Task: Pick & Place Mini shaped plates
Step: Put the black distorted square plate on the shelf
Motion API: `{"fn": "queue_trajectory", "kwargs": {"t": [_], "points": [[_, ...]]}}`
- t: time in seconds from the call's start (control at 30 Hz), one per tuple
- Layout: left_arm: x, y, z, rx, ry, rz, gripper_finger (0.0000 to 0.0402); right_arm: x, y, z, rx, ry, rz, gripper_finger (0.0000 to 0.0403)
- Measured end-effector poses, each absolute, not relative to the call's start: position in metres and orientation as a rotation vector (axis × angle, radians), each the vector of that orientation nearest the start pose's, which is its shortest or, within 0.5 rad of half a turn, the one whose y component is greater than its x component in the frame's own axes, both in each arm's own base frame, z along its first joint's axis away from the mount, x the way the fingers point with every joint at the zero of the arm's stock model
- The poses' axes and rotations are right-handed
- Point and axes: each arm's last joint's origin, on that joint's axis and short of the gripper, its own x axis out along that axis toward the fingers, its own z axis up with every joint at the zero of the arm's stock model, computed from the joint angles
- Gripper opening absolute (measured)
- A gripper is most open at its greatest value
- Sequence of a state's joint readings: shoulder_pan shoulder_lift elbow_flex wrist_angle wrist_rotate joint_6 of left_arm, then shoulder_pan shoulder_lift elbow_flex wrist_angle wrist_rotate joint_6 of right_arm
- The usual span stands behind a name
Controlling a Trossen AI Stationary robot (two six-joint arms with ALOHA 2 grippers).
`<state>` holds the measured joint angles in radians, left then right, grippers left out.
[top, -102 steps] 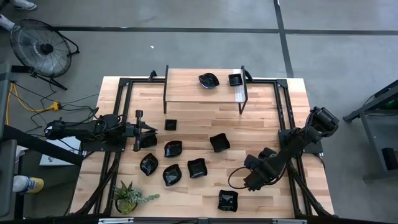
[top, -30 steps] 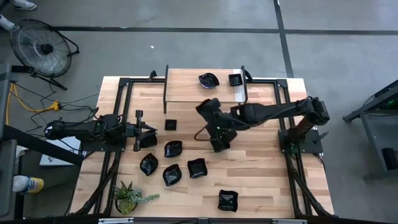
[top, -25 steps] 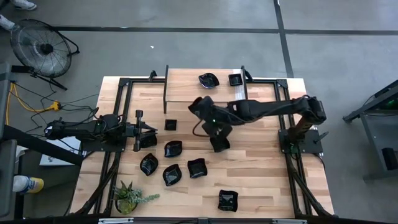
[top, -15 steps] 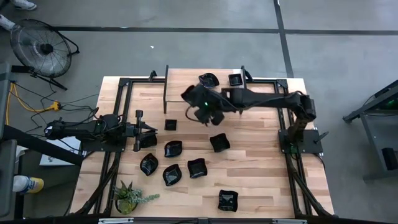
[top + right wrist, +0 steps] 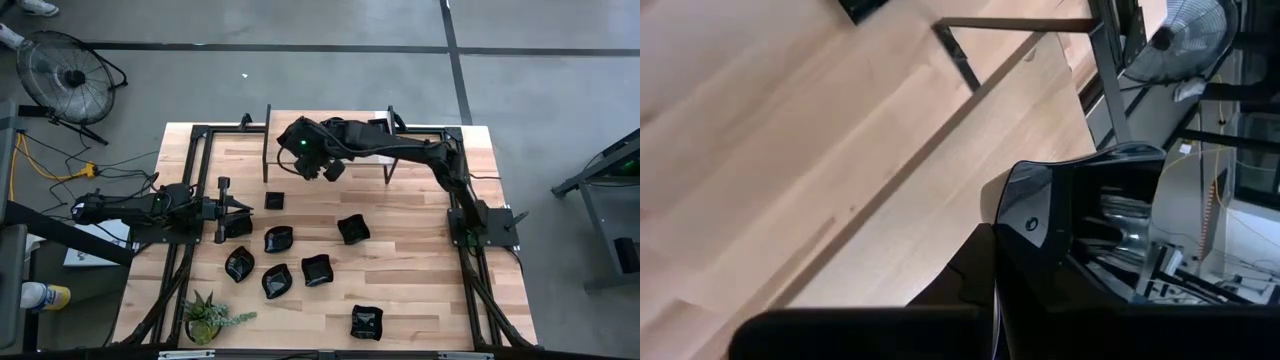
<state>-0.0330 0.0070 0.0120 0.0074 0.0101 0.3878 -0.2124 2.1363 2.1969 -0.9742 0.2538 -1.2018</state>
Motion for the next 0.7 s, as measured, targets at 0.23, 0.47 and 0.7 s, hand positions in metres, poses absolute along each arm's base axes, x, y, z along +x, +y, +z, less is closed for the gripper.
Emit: {"fn": "queue_trajectory", "kwargs": {"t": [0.23,0.47,0.7], "points": [[0.097,-0.004,0.168,0.388,-0.021,-0.04,0.0056,0.453,-0.123,0.316,-1.095,1.067,0.16,0.0],[0.097,-0.004,0.168,0.388,-0.021,-0.04,0.0056,0.451,-0.135,0.31,-1.067,1.051,0.171,0.0],[0.097,-0.004,0.168,0.388,-0.021,-0.04,0.0056,0.45,-0.14,0.311,-1.066,1.029,0.2,0.0]]}}
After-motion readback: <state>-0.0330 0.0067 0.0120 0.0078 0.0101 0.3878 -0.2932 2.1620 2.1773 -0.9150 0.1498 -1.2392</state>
